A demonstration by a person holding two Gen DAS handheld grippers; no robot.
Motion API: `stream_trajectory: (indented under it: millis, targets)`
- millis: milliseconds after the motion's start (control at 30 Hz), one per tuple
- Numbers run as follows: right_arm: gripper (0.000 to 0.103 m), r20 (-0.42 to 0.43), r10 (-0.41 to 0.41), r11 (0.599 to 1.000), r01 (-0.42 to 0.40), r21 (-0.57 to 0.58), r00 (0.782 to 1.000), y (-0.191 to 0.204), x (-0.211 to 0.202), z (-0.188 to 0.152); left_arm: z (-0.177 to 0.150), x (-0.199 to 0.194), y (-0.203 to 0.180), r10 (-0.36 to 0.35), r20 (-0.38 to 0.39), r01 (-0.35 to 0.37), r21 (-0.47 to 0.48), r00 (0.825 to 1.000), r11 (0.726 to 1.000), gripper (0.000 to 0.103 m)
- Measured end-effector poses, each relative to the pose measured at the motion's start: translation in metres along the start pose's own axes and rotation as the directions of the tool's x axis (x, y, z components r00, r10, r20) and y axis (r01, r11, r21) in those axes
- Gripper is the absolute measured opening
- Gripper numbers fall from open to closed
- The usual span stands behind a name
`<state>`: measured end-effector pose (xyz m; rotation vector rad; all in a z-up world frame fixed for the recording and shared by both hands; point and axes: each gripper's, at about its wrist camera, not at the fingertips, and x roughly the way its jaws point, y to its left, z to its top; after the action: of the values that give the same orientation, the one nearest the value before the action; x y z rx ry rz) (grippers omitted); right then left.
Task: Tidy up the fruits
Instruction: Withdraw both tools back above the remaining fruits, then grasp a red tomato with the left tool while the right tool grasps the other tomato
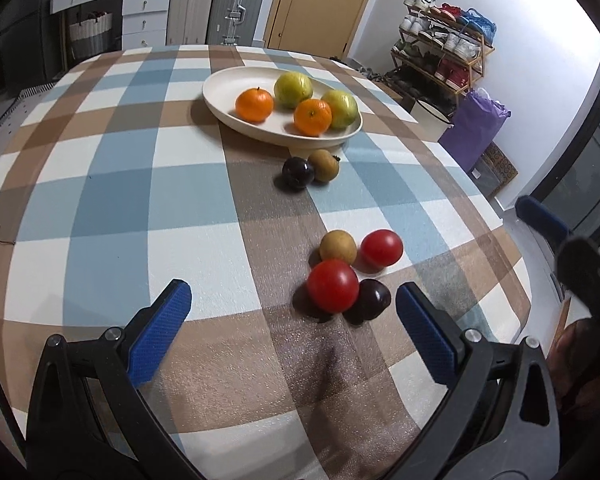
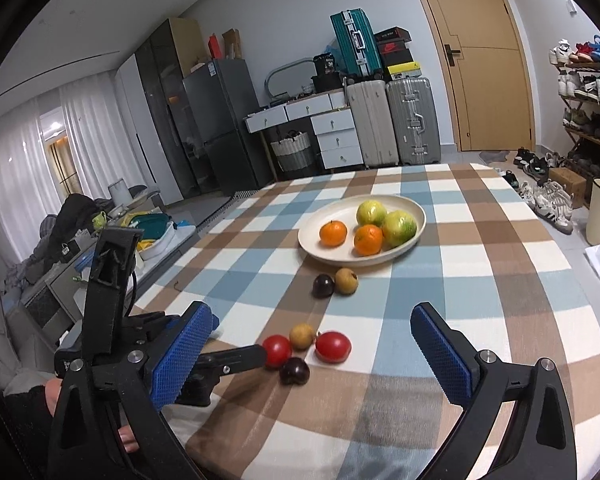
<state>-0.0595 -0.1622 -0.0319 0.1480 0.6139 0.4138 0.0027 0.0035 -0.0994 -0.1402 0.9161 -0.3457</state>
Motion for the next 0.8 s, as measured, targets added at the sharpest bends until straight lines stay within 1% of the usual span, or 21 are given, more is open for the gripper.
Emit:
stream_trajectory:
  millis: [300,400,500,533,600,633,767,800]
  targets:
    - [0.101,-0.053,-0.018,0.998,0.021,0.059,0.998,-0.015,0.009,-0.019,0.002,0.011,0.0,-0.008,-0.014,0.008,-0.002,1.0,1.0,0.102]
    - [0.101,-0.062,-0.021,0.997,0.026,0.07,0.998,-0.018,0.011,-0.023,0.003,0.017,0.0,-0.02,-0.021,0.019,-0.003,1.0,1.0,0.099]
    - [0.101,-0.066,-0.022,0.997,0.027,0.076,0.998,-0.02,0.011,-0.024,0.003,0.022,-0.001,-0.028,-0.027,0.028,0.001,0.999,1.0,0.089]
    - [0.101,-0.067,-0.022,0.997,0.027,0.078,0.997,-0.021,0.012,-0.025,0.004,0.022,-0.002,-0.024,-0.022,0.024,0.006,0.999,1.0,0.084]
    - [0.101,-0.07,-0.022,0.996,0.028,0.082,0.997,-0.022,0.012,-0.025,0.004,0.022,-0.002,-0.036,-0.024,0.036,0.009,0.999,0.999,0.076]
    - [0.101,-0.071,-0.022,0.996,0.028,0.084,0.997,-0.023,0.013,-0.025,0.005,0.023,-0.002,-0.049,-0.025,0.049,0.008,0.999,0.999,0.07]
    - [0.101,-0.073,-0.024,0.995,0.031,0.097,0.997,-0.025,0.012,-0.026,0.005,0.022,-0.002,-0.097,-0.028,0.097,0.001,0.995,0.995,0.055]
    - [0.101,-0.073,-0.024,0.995,0.032,0.099,0.997,-0.026,0.013,-0.026,0.005,0.022,-0.003,-0.11,-0.028,0.11,0.001,0.994,0.994,0.047]
